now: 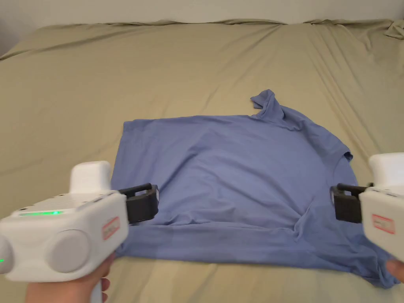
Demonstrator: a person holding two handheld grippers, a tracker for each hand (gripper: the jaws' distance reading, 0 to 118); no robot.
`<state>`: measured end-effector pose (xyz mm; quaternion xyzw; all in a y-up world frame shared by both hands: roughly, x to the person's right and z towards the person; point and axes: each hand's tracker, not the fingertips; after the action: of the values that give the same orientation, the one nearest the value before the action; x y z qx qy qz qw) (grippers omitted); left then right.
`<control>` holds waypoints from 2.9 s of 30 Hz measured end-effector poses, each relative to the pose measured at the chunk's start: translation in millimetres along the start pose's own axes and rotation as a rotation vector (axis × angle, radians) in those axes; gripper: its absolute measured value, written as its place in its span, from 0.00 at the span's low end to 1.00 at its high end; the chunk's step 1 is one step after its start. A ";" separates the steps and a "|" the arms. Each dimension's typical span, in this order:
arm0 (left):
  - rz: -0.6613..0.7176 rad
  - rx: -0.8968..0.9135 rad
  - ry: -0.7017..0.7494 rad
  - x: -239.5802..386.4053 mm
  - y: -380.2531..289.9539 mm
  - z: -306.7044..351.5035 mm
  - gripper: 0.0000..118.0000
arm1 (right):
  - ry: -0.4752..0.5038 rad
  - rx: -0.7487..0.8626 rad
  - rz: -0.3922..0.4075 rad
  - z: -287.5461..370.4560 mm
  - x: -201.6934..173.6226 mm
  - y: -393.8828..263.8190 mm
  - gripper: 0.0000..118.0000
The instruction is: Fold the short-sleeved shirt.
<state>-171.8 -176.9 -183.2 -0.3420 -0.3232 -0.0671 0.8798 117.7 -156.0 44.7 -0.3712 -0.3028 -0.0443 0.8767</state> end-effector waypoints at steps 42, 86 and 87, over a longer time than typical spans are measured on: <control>0.167 -0.223 0.031 -83.9 -55.7 -64.6 0.03 | 0.116 -0.239 -0.343 -39.4 127.3 -89.4 0.95; 0.513 -0.279 0.095 -76.7 62.7 -179.7 0.04 | -0.034 -0.289 -0.073 -237.2 75.8 75.4 0.04; 0.506 -0.297 0.112 -74.2 63.5 -191.9 0.04 | -0.038 -0.298 -0.064 -247.4 73.8 75.8 0.04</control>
<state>-107.9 -260.3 -371.3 -0.5325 -0.1652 0.0890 0.8253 323.8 -258.1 -94.9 -0.4879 -0.3209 -0.1098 0.8043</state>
